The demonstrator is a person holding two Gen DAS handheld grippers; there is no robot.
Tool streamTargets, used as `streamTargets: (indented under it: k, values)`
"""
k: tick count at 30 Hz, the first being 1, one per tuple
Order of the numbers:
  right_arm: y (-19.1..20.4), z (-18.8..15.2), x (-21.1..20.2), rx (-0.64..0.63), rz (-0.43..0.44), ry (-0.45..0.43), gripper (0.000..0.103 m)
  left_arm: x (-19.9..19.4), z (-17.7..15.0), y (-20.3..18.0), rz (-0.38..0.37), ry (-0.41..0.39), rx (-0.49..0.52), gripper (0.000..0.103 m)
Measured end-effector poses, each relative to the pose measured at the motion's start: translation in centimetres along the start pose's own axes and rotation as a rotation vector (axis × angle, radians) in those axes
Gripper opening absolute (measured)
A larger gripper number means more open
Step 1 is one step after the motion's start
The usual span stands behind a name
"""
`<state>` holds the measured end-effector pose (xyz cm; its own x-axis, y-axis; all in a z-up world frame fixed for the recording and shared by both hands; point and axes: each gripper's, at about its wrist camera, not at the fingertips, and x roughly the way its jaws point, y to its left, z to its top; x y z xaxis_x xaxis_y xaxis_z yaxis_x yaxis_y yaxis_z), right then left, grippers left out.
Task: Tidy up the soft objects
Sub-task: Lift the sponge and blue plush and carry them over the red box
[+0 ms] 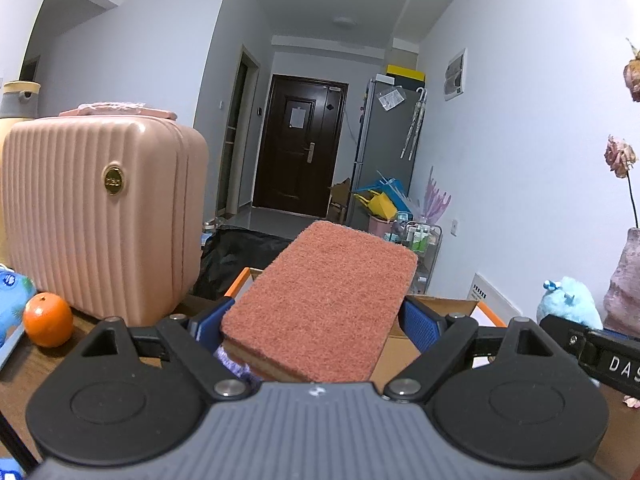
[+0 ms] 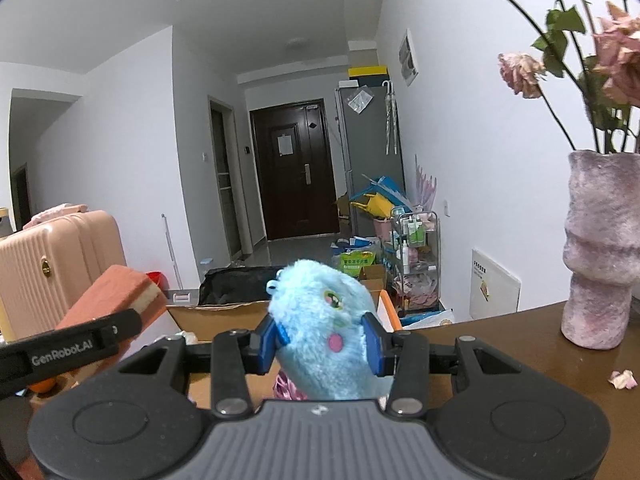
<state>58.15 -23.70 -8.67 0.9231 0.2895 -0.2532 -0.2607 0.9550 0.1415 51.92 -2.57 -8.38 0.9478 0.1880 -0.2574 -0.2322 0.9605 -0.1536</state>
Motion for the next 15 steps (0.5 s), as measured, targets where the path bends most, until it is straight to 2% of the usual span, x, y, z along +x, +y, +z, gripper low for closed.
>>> streamTargets:
  k: [8, 15]
  values:
    - [0.7, 0.8, 2.6, -0.030, 0.002, 0.026, 0.043, 2.3, 0.1, -1.3, 0.013, -0.003, 0.034, 0.089]
    - [0.9, 0.5, 5.3, -0.046, -0.027, 0.083, 0.043, 4.7, 0.2, -1.8, 0.019, 0.014, 0.045, 0.089]
